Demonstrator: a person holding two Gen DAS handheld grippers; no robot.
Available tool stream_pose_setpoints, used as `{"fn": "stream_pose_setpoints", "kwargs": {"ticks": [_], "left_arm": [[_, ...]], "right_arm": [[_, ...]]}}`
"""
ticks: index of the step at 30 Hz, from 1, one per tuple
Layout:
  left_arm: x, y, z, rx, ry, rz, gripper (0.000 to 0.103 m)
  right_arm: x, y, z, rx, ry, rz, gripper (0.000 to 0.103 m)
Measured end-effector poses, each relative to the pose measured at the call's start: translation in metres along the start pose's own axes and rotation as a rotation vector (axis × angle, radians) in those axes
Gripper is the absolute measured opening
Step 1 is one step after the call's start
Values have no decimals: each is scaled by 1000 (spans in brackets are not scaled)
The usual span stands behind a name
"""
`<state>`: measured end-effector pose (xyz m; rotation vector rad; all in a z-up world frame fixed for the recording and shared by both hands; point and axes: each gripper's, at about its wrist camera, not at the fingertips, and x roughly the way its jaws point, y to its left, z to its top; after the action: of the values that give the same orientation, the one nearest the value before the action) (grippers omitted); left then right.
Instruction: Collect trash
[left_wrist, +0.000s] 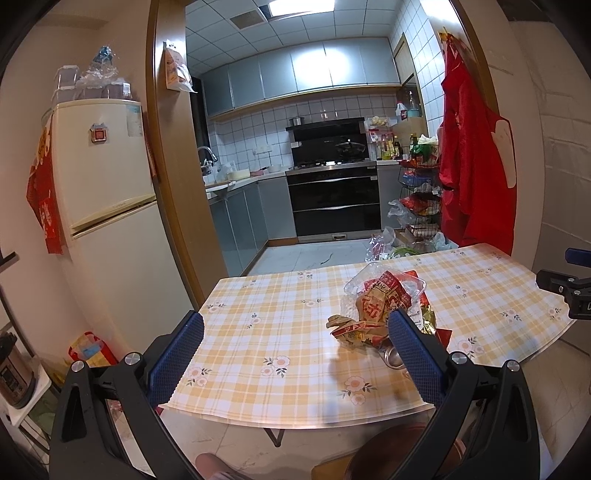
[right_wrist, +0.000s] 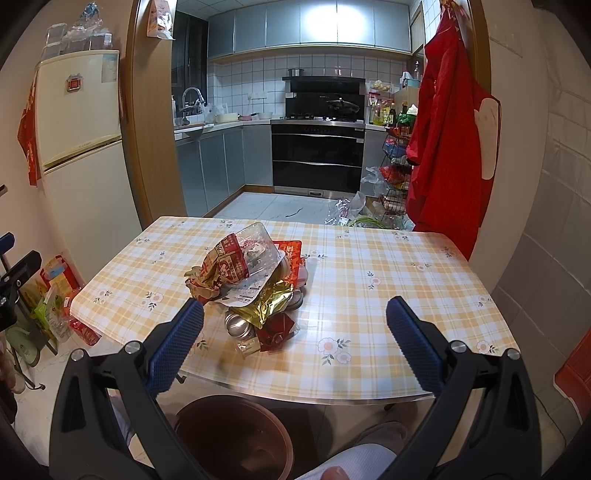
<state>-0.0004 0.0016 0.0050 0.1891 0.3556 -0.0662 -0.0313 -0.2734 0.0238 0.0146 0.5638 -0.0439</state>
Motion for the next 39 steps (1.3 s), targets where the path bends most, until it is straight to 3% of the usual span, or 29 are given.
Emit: {"fn": "stream_pose_setpoints", "kwargs": {"ticks": [15,20,27,30,34,37,39], "left_arm": [[11,-2,-8,-5,40,-12,98],[28,-3,-21,-11,65,40,98],[83,14,-51,-116,221,30,98],[105,20,-61,-154,262,-17,98],[119,13,-67,-135,202,-147,94],[138,-9,-64,-47,199,-231,79],[152,-24,-62,10,195,-277,78]], "right_arm": [[12,-3,-10,6,30,5,97],[27,-6,-17,6,56,5,97],[65,-21,-37,26,92,47,98],[84,-23,-41,8,119,56,98],[104,-26,-43,25,125,61,98],[117,-27,-43,27,116,61,98],[129,-27,-44,16,131,55,98]]}}
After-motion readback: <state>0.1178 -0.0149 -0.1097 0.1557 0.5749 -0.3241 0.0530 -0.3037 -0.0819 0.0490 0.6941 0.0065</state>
